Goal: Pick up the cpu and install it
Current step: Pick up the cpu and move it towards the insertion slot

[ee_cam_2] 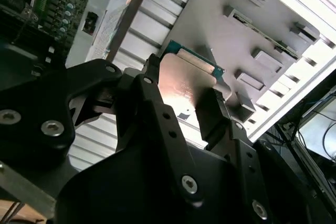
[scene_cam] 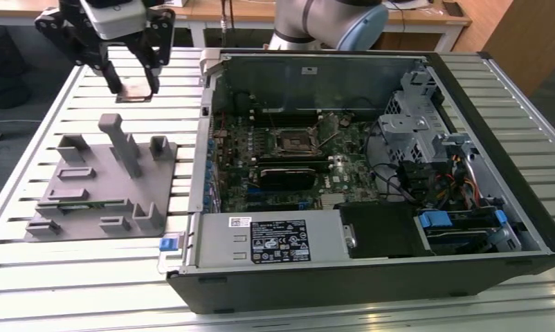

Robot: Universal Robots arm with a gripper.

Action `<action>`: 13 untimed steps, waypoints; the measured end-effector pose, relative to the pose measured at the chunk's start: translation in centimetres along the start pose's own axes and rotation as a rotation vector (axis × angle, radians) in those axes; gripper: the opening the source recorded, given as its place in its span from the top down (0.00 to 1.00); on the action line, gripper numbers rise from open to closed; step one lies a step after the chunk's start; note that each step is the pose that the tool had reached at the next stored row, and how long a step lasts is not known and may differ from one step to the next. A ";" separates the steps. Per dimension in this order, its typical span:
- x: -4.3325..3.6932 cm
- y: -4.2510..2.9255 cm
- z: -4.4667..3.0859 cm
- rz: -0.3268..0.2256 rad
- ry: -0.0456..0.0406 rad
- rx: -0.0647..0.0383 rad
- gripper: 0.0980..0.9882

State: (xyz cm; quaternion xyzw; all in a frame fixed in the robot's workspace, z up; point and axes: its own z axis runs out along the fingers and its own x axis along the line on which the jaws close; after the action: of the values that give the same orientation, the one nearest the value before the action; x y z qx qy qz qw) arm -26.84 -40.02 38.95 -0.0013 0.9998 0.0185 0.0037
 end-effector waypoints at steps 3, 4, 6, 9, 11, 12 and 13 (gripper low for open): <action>-1.34 0.05 0.04 0.000 0.0000 0.000 0.51; -1.79 0.08 0.05 0.000 0.0000 0.000 0.51; -2.69 0.12 0.08 0.000 -0.0001 0.000 0.51; -4.07 0.18 0.11 0.000 0.0000 0.000 0.51; -4.95 0.23 0.13 0.000 -0.0001 0.000 0.51; -5.36 0.27 0.14 0.000 -0.0001 0.000 0.51; -5.78 0.31 0.14 0.000 0.0000 0.000 0.51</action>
State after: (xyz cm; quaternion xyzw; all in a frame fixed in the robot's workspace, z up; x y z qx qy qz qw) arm -21.06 -39.68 38.86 -0.0013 0.9998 0.0186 0.0037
